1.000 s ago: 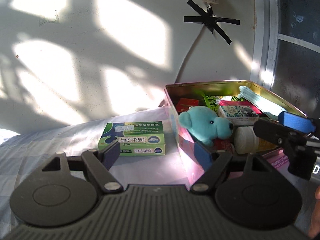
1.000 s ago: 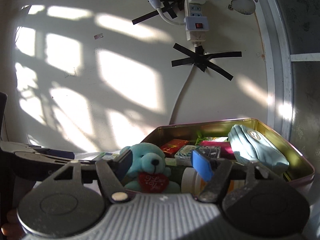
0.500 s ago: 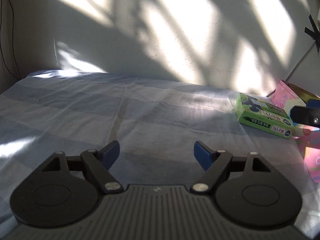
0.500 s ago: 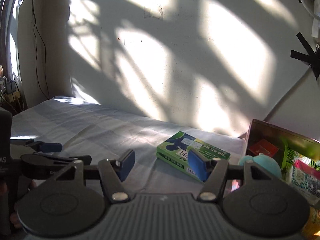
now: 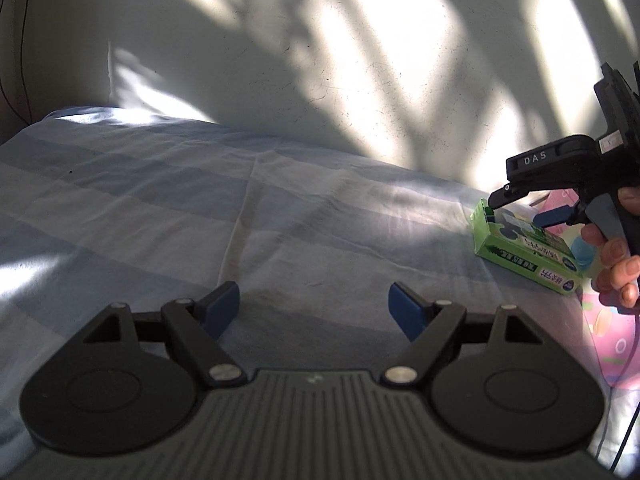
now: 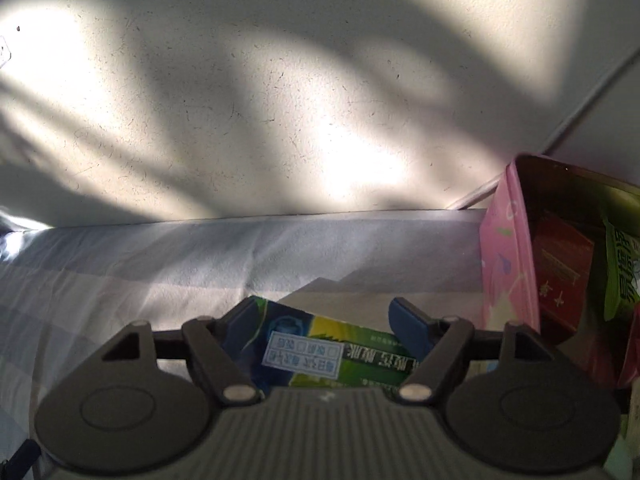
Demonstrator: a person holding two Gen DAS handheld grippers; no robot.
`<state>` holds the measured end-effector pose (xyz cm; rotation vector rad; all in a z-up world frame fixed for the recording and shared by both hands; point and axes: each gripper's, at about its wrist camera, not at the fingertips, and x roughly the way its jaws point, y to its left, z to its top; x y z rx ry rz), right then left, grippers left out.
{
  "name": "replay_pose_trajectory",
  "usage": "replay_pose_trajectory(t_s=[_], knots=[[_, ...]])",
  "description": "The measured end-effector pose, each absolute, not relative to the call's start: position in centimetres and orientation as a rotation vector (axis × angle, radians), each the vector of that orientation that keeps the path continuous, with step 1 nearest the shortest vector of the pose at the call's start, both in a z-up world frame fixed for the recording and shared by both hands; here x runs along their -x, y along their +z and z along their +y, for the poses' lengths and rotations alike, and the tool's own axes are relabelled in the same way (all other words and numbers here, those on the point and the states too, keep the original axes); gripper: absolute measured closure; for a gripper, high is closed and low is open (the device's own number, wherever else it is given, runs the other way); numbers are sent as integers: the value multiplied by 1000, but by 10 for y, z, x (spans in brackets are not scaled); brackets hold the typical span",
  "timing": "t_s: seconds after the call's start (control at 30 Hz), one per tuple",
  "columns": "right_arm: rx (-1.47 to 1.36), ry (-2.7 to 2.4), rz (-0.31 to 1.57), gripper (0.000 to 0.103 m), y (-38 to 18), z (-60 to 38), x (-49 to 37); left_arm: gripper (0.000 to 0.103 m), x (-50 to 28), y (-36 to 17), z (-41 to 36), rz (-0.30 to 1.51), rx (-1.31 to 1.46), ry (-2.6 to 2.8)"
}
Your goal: Organize objects
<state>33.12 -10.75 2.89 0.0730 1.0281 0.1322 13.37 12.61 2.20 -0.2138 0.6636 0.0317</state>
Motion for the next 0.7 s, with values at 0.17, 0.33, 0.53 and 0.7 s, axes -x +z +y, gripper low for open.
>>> replay_pose_trajectory(t_s=[0.17,0.33,0.53,0.7], knots=[[-183,325,1109,23,21,-110,-284,20,-133,22,135,664,254,23],[-143,527,1088,24,23,-100,-200,20,-129,23,140,660,298,-40],[-4,571,857,21,41,-110,-112,20,-121,22,114,675,239,-211],[55,542,778,19,38,-113,-95,17,-114,25,84,644,174,-312]])
